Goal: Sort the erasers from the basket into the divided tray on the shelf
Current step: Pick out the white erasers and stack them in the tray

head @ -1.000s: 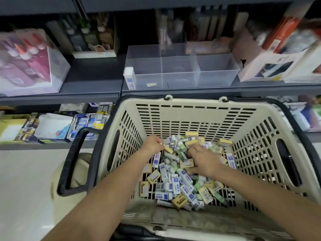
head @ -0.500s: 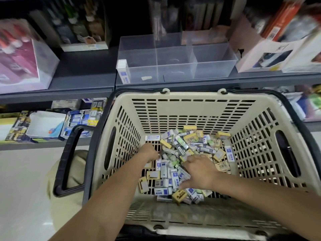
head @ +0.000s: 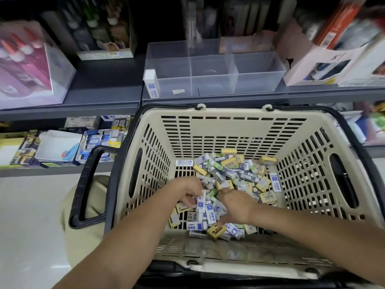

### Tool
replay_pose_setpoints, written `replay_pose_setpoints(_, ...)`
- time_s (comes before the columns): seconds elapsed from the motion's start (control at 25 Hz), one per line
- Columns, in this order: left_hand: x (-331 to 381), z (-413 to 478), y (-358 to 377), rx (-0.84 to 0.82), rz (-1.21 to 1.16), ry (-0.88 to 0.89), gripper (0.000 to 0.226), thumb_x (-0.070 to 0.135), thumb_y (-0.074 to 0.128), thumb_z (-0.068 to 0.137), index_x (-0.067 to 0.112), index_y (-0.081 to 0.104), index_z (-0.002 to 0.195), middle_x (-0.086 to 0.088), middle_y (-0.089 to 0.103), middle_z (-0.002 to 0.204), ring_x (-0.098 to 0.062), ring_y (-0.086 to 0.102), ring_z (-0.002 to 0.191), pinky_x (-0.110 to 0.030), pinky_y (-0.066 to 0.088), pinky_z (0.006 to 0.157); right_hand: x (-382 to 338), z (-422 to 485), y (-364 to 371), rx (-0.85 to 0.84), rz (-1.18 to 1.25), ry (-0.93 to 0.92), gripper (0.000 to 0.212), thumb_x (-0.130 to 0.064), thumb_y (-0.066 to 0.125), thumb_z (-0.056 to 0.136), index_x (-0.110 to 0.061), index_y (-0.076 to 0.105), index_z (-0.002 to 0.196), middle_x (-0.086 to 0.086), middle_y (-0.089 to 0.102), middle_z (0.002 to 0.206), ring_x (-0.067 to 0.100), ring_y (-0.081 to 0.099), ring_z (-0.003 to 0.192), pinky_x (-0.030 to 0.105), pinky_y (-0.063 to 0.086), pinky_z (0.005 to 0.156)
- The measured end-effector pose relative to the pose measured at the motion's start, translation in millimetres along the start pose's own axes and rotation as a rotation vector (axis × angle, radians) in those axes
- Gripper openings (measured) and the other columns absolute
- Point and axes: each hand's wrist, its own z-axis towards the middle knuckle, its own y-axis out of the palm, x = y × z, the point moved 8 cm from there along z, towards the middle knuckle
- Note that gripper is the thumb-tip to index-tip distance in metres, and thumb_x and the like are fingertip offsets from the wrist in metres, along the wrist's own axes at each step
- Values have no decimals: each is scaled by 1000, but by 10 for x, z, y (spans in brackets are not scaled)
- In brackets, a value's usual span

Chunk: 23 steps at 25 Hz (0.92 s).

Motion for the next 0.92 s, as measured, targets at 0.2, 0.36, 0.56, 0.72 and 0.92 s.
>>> replay_pose_setpoints(0.2, -27, -25, 14, 79, 89, -15, 40, 24, 66, 86, 5, 47, 116, -14, 57, 100, -21, 56, 83, -35, 53, 89, -48, -20, 52, -6, 120, 64, 59, -35, 74, 76, -11, 39, 117, 1, 50, 79, 21, 52, 76, 29, 39, 51)
replay_pose_setpoints(0.36, -43, -14, 288, -11, 39, -36, 66, 19, 72, 81, -3, 37, 133, -16, 50, 132, -23, 61, 104, -30, 54, 87, -58, -7, 43, 36, 191, 78, 58, -34, 72, 76, -13, 41, 121, -1, 52, 75, 22, 54, 73, 30, 40, 49)
replay_pose_setpoints(0.56, -98, -85, 333, -112, -27, -70, 59, 14, 65, 87, 2, 38, 138, -15, 42, 141, -25, 52, 121, -30, 48, 96, 72, 3, -21, 56, 435, 133, 52, -33, 71, 77, -14, 49, 121, 2, 59, 100, 21, 57, 90, 28, 44, 67)
replay_pose_setpoints(0.72, -157, -141, 361, -134, -13, -76, 58, -1, 55, 90, 6, 31, 142, -22, 44, 139, -32, 53, 120, -40, 46, 99, -57, -12, 8, -1, 136, 111, 53, -43, 73, 73, -15, 45, 108, 0, 54, 84, 22, 51, 76, 29, 34, 48)
replay_pose_setpoints(0.92, -171, -220, 411, -170, -95, -18, 48, -5, 50, 91, 4, 37, 137, -20, 50, 134, -30, 52, 121, -37, 44, 100, -31, -8, 40, -24, 304, 42, 64, -35, 76, 73, -15, 48, 126, 6, 61, 113, 24, 58, 98, 35, 50, 78)
